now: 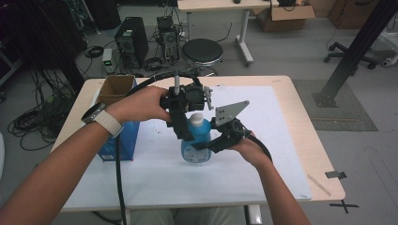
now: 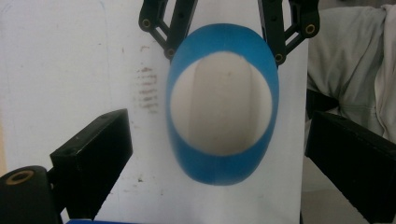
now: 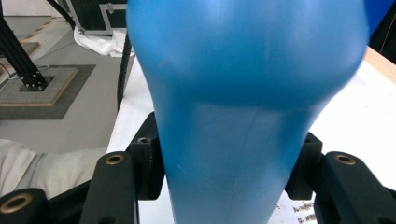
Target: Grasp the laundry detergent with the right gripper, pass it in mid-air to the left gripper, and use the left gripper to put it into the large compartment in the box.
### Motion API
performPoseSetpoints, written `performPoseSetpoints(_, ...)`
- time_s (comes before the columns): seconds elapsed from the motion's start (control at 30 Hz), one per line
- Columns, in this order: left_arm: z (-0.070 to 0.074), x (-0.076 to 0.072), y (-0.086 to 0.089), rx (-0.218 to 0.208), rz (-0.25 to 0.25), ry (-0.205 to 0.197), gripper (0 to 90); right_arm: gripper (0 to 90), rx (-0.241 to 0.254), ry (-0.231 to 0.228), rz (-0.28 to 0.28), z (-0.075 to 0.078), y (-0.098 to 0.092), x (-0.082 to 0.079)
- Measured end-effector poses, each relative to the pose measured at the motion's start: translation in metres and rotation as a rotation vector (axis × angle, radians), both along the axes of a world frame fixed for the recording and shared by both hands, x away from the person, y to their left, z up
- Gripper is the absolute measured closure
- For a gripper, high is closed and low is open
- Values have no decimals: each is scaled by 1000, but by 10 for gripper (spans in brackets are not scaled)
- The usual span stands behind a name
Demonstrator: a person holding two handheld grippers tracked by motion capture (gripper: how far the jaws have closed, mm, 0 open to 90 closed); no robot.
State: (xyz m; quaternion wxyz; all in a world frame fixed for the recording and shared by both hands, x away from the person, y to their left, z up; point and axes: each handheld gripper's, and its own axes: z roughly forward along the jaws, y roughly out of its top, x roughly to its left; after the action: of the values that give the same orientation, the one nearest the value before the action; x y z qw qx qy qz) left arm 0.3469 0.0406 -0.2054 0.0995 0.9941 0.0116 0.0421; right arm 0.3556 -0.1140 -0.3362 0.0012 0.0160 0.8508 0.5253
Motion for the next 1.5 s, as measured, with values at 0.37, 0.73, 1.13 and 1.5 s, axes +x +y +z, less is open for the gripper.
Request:
performPoseSetpoints(0.37, -12, 3, -10, 23, -11, 11, 93, 445, -9, -1, 7, 1, 3, 0)
performPoseSetpoints(0.73, -19, 3, -12, 39, -9, 17, 166, 444, -13, -1, 4, 1, 3, -1)
performPoseSetpoints(1.13, -19, 3, -12, 30, -14, 13, 235, 444, -10, -4, 4, 2, 2, -1)
performPoseSetpoints(1.5, -19, 3, -13, 20, -20, 11, 280, 444, -12, -2, 8, 1, 3, -1)
